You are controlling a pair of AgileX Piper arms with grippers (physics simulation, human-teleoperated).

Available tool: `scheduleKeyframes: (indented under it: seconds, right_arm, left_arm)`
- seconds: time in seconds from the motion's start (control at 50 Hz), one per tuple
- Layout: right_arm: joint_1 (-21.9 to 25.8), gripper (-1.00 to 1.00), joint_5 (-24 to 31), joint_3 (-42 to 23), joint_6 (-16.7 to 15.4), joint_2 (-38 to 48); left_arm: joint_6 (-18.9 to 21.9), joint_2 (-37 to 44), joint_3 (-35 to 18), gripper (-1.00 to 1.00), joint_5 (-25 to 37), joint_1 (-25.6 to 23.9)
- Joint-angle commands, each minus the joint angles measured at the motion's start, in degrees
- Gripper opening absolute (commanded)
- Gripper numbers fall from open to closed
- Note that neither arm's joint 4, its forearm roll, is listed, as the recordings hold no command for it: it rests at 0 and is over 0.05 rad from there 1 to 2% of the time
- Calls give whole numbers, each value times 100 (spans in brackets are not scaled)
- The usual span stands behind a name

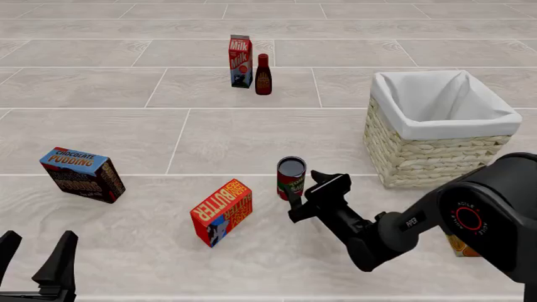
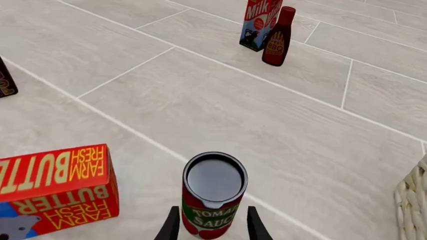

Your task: Pick the tomato sauce and place it in the basket.

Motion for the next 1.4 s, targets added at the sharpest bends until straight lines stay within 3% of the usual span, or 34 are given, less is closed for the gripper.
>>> scheduleKeyframes:
  seconds: [0.02, 1.4]
  right_arm:
    - [-9, 100, 43, -70, 8, 32]
    - [15, 100, 90, -294, 129, 293]
  left_arm:
    - [0, 0, 0, 100, 0, 0]
    - [0, 0, 0, 100, 0, 0]
